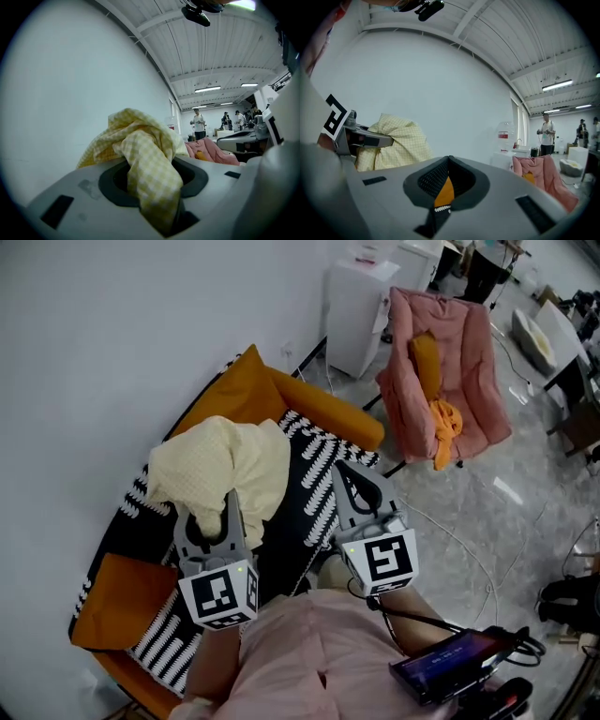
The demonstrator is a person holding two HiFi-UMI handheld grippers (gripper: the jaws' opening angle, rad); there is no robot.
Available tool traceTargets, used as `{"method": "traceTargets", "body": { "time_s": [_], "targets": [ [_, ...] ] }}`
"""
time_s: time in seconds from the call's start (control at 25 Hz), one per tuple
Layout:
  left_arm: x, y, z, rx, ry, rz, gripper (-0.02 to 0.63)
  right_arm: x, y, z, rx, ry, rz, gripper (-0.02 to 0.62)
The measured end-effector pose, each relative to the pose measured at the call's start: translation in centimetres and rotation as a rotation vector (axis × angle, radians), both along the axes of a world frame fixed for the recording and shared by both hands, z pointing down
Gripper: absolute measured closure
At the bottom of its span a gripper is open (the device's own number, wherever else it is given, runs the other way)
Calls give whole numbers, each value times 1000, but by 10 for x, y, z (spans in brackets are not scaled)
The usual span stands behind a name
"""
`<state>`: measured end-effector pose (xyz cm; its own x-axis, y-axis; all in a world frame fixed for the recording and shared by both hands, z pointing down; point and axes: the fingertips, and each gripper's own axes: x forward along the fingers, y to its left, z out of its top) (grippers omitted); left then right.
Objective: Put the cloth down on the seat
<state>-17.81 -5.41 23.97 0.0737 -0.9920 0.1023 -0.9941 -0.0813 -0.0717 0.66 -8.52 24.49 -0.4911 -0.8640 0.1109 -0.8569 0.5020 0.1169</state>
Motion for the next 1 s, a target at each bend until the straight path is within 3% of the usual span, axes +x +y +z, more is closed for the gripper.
{"method": "traceTargets", "body": {
  "time_s": [0.36, 1.0],
  "targets": [
    [29, -57, 28, -68, -2, 27, 431, 31, -53, 15, -27, -20, 18, 594],
    [71, -145, 121, -228, -3, 35, 431, 68, -143, 97, -201, -11, -14, 594]
  ]
}}
